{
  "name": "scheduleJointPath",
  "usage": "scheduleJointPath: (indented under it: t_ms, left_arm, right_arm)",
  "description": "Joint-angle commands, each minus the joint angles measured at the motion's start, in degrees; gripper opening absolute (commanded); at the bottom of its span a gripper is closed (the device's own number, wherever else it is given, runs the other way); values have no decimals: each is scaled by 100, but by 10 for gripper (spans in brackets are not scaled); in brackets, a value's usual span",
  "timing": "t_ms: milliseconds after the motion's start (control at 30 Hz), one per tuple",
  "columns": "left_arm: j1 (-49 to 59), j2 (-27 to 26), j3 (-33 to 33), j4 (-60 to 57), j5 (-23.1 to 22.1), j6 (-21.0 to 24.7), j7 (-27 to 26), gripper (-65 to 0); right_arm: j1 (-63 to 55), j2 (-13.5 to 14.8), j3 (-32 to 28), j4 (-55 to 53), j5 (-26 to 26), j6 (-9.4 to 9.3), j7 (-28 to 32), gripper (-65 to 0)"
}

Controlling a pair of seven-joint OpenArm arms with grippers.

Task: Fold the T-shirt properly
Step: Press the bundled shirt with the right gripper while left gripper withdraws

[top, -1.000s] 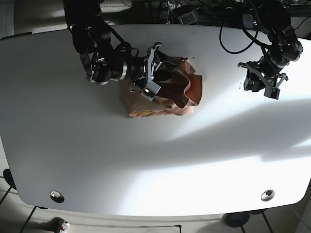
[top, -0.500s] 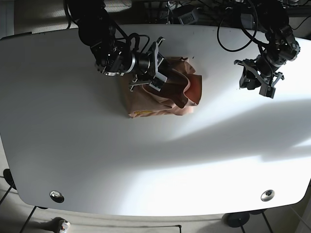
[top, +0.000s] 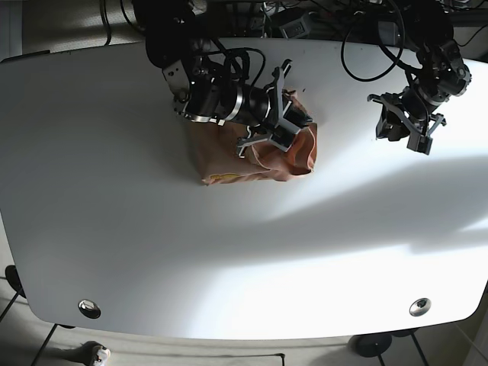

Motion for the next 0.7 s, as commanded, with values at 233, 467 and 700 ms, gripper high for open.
scheduleJointPath:
  t_ms: [233,467,700]
  left_arm:
    - [79,-92,-33,126,-109,-8,-126,-504]
    - [79,-92,-24,117,-91,-8,-126,-503]
    - [26,-101,855,425,-73,-8,-126,-499]
  right_arm:
    - [342,-585,-539,-986,97,-15,320,-629]
    - [324,-532,-486,-652,132,-15,531,-289]
    - [412,-444,463,-371,132,-7,522,-184]
